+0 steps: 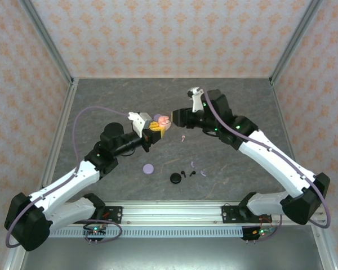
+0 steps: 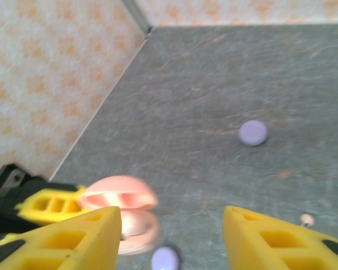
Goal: Insert wireless bluetooth earbuds into charging case
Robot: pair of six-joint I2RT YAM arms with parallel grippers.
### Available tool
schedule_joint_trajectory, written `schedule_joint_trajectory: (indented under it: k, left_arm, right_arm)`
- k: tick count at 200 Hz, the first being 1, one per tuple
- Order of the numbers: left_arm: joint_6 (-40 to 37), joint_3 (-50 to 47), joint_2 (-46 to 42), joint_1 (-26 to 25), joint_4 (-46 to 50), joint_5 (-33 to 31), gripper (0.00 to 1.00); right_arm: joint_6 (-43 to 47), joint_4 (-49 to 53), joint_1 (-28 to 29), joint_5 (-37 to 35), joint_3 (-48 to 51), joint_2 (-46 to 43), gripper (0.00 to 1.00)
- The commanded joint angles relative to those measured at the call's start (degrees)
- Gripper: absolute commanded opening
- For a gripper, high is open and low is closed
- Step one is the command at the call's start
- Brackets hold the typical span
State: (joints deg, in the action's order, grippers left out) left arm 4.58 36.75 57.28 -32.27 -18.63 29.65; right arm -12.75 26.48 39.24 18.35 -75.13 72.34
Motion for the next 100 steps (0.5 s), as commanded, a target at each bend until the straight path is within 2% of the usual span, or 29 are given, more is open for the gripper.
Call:
schedule_joint_trajectory:
  k: [1, 28, 52, 100]
  left_arm:
    - [-0.5, -1.2, -3.4, -0.5, 0.2, -3.1, 0.0]
    - [-1.0, -2.5, -6.9, -0.5, 2.9, -5.9, 0.0]
    - [-0.8, -4.1, -10.2, -0.5, 4.0, -7.8, 0.0]
    - [0.2, -7.2, -14.3, -0.5, 4.8, -9.7, 0.0]
  right_arm:
    - [1.6, 5.7, -2.8, -4.7, -0.6, -0.4, 0.51]
    - [2.8, 9.8, -4.9, -9.1, 0.8, 3.5, 0.51]
    - [3.8, 13.6, -5.0, -13.2, 0.3, 10.3, 0.5]
    - [2.2, 13.5, -5.0, -10.8, -1.8, 23.7, 0.48]
